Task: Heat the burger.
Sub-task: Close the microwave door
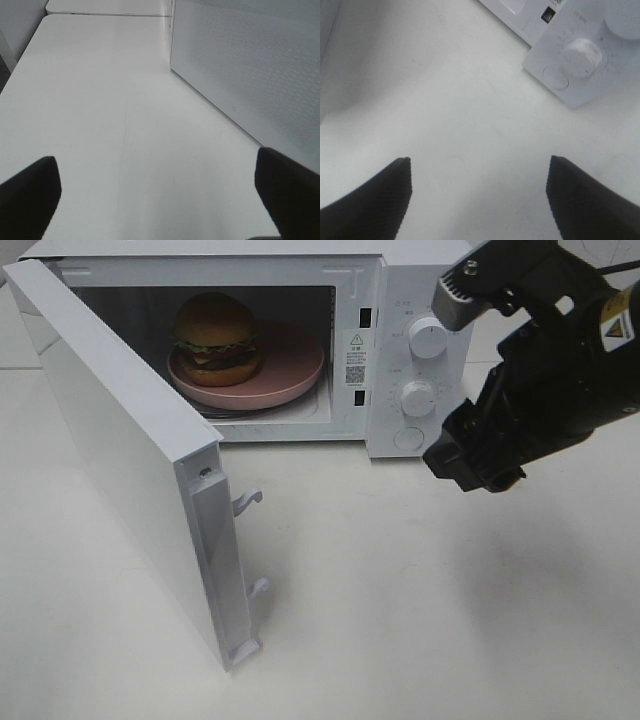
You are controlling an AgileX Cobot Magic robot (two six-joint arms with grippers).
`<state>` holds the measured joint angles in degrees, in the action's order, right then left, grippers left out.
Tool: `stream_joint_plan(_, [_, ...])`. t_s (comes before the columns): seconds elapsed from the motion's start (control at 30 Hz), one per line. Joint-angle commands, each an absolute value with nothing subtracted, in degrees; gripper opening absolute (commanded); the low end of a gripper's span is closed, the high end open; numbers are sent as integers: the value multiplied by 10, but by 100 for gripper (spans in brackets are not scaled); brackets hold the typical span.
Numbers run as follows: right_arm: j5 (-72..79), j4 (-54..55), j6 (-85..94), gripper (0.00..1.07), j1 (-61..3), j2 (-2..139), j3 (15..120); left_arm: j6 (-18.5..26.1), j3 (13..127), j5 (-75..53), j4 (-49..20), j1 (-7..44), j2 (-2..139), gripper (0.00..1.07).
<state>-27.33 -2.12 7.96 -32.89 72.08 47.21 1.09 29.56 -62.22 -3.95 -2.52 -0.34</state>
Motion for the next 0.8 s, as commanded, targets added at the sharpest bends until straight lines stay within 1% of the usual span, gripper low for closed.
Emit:
stream_joint_plan(0.03, [-312,-22,47,74,-327,696,464,12,296,-615,-40,-28,-12,98])
stream_joint_plan(0.1, [-368,-22,28,74,-327,657,459,12,296,-615,-40,-28,-12,98])
stream_joint_plan(0.2, [-386,-22,24,74,-327,643,459,12,296,-615,-40,-28,-12,98])
stream_joint_plan(0.27, [-445,-21,6,74,-327,596,459,12,296,-615,-40,-28,-12,98])
stream_joint_plan(0.53, [-535,-20,0,74,-327,516,459,12,296,-615,-40,-28,-12,98])
stream_joint_plan(0.8, [-587,-23,0,74,-327,464,459,12,296,-615,-40,-28,-12,98])
